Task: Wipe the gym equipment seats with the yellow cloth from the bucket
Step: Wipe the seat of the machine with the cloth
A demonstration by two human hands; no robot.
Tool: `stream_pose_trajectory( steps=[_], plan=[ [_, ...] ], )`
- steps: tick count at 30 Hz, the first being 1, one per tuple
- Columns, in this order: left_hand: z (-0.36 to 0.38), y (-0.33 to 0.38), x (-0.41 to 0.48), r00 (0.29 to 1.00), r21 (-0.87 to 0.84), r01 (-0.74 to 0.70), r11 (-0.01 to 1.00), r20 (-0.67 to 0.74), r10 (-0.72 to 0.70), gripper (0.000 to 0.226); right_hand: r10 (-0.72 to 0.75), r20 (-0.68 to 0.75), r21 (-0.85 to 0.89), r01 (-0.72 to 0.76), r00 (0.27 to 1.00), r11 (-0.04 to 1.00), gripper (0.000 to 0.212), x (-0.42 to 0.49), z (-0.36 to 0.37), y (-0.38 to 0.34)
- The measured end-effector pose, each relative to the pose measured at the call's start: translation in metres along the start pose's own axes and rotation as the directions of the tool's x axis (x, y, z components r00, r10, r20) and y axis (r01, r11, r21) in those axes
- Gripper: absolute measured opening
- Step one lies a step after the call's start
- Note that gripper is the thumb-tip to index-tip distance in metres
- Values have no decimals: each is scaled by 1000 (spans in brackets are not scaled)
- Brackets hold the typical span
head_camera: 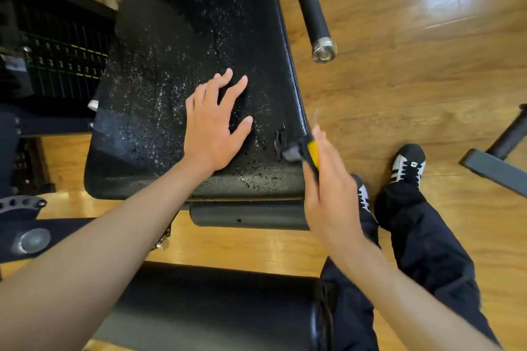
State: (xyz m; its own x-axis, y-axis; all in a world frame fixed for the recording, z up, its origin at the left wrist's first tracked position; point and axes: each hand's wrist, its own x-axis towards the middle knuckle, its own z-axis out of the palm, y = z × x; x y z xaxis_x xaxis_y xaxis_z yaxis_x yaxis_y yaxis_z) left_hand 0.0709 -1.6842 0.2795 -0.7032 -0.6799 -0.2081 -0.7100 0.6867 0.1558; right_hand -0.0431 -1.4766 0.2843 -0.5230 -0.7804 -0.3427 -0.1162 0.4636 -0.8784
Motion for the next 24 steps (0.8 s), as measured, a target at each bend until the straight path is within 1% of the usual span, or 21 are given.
stream_pose_trajectory(
  steps=[3,4,6,8,10,12,14,17,20,22,24],
  plan=[
    [0,0,0,1000,0,2,1000,-6,-2,63,-55,-17,-92,54,998,994,43,73,3,-12],
    [0,0,0,1000,1,2,1000,-8,-2,63,-59,-34,-135,54,998,989,42,94,7,-17],
    [0,0,0,1000,1,3,1000,-7,-3,64,-59,-78,-187,43,995,981,47,110,14,-21],
    [0,0,-1,1000,5,5,1000,-10,-5,63,-44,-81,-191,28,996,981,54,86,16,-19],
    [0,0,-1,1000,12,1,1000,-15,-1,63,-43,-68,-163,32,997,986,60,35,10,-13],
    [0,0,-2,1000,14,-1,1000,-16,1,63,-61,-44,-178,52,997,983,70,-11,6,-4],
    [-1,1,-2,1000,11,3,1000,-15,-3,63,-111,-24,-213,104,993,972,75,-25,9,4],
    [-1,1,-1,1000,7,2,1000,-20,-1,64,-163,30,-308,164,986,937,69,11,8,-6],
    [-1,0,-2,1000,0,2,1000,-25,-2,65,-135,116,-460,174,984,871,69,80,10,-27],
    [0,-1,-2,1000,-1,7,1000,-20,-7,66,-152,130,-523,198,980,829,67,121,16,-37],
    [1,-1,-1,1000,-1,11,1000,-15,-11,66,-168,136,-564,216,976,797,65,141,21,-40]
  ],
)
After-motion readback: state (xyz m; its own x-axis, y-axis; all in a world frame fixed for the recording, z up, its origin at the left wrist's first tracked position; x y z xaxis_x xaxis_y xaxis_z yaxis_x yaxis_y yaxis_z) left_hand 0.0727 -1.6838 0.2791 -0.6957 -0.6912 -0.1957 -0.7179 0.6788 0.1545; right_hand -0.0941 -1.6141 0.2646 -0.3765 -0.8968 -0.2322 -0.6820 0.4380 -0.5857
